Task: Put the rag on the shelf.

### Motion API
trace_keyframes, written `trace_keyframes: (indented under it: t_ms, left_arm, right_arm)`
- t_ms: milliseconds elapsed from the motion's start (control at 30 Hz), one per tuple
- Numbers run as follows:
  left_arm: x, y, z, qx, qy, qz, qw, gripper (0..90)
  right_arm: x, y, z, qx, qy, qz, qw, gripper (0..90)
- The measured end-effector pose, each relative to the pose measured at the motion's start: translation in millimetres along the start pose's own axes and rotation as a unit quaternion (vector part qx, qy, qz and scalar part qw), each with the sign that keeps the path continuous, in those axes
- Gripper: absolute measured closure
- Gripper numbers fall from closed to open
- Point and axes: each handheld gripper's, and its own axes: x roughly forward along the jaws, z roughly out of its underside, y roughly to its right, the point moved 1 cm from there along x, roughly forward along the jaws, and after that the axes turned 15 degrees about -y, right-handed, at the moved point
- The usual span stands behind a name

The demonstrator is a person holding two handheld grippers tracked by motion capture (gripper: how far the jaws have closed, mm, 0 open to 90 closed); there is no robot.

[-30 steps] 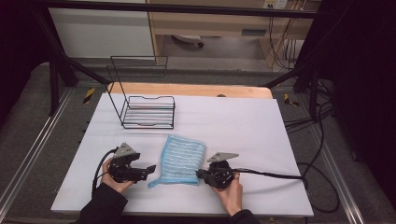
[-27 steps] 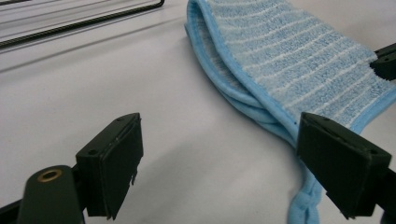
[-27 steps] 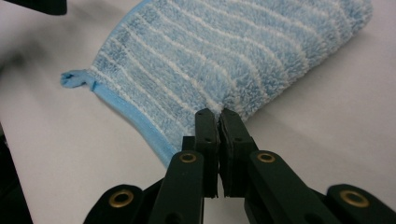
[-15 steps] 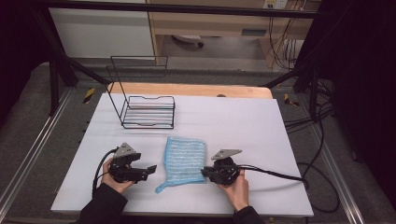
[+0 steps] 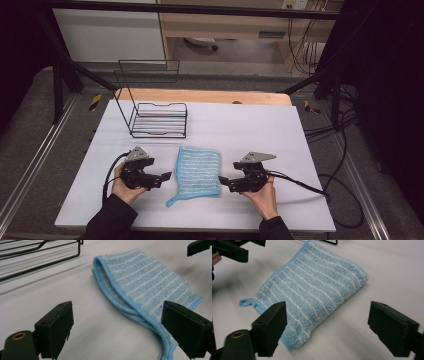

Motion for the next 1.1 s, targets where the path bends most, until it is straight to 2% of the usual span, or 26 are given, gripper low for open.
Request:
trace_keyframes:
  t_ms: [33,233,367,467,533,733,900,1000,1067,1100]
  left_arm:
    - [0.0,-0.5,-2.6,-0.001,-0.001,-0.001,1.0000,11.1]
    - [1.0,-1.3,-20.7,0.003,-0.003,0.000,1.0000,10.9]
    - [4.3,-4.8,-36.3,0.000,-0.001,0.002,1.0000,10.8]
    - [8.4,-7.3,-47.0,-0.003,-0.003,-0.004,1.0000,11.3]
    - [12.6,-8.7,-53.3,-0.010,0.000,-0.005,0.9999,11.6]
    - [28.7,-12.7,-64.9,-0.014,-0.014,-0.019,0.9996,15.1]
    - [45.0,-17.8,-66.8,-0.015,-0.029,-0.026,0.9991,21.2]
    - [54.0,-22.9,-67.0,-0.022,-0.034,-0.021,0.9989,26.4]
    - [60.4,-25.4,-67.2,-0.027,-0.036,-0.015,0.9989,31.4]
    - [63.7,-25.8,-67.2,-0.029,-0.037,-0.016,0.9988,36.9]
  right_arm:
    - [-1.5,3.2,-0.6,0.000,-0.007,-0.005,1.0000,9.8]
    - [-3.9,7.6,0.9,0.003,-0.003,-0.005,1.0000,3.3]
    - [-3.8,7.6,1.2,0.003,-0.004,-0.004,1.0000,2.5]
    - [-3.6,7.9,1.2,0.004,-0.006,-0.002,1.0000,1.7]
    - [-3.4,8.1,1.2,0.004,-0.007,-0.001,1.0000,1.5]
    - [-2.4,8.1,2.0,0.004,-0.012,0.006,0.9999,1.0]
    - [-0.9,8.1,2.4,0.005,-0.015,0.008,0.9998,1.0]
    - [0.6,8.2,2.7,0.004,-0.019,0.008,0.9998,1.0]
    - [1.1,8.2,3.0,0.003,-0.021,0.008,0.9997,1.0]
    - [1.2,8.1,3.1,0.003,-0.022,0.009,0.9997,1.0]
